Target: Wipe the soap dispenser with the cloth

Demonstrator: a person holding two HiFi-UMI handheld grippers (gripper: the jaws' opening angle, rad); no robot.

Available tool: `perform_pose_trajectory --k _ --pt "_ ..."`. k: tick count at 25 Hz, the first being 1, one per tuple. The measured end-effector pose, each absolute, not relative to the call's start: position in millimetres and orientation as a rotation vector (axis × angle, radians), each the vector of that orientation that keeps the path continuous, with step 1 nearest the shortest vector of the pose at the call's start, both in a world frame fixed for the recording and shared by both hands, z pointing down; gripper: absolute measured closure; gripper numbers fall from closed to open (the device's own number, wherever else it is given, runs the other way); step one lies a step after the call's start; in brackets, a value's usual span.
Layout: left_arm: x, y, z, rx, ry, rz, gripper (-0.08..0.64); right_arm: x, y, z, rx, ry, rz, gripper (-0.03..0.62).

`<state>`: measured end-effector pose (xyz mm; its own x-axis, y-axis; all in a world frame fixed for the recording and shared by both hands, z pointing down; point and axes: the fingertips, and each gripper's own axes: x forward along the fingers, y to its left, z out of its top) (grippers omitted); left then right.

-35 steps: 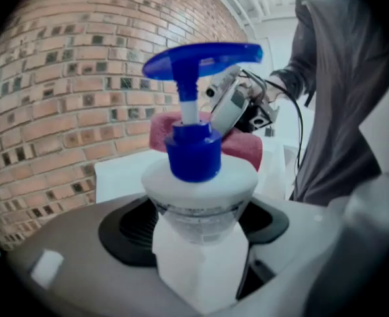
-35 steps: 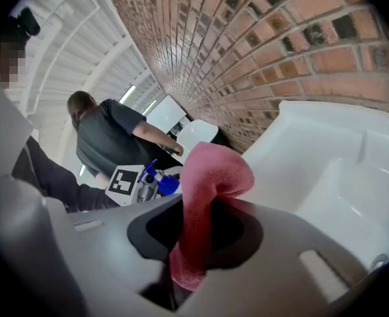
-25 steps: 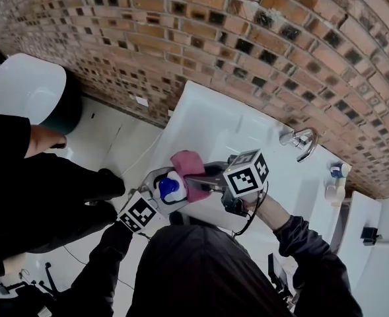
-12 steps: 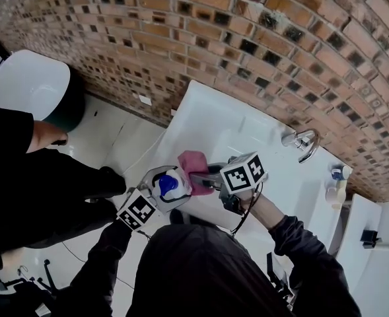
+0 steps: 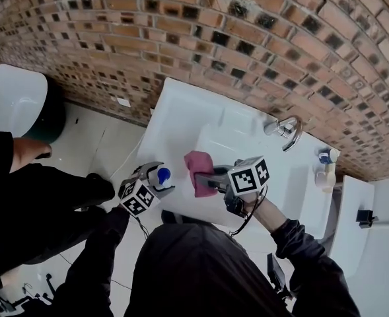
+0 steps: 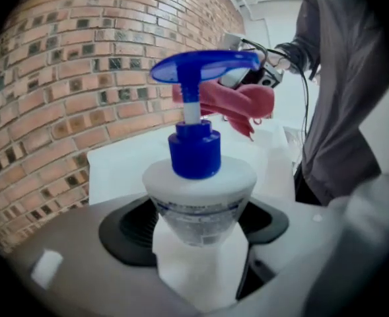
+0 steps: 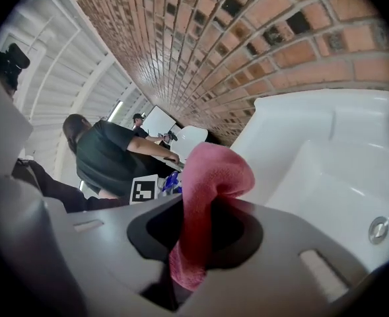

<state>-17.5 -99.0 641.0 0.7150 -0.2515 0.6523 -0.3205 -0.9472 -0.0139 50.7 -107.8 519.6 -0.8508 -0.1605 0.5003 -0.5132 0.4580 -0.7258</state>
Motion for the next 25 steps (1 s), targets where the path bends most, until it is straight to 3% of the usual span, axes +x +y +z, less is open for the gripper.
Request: perform_pose_trajectory --k 19,25 --pt "-26.8 -100.6 649.6 2.783 -0.548 0.948 0.158 48.2 -110.4 508.9 0.571 -2.408 1.343 0.514" --pt "-61.1 -96.1 612.9 2.74 -0.708 0.863 0.156 41.5 -119.2 484.9 0.552 -2.581 1.146 0.512"
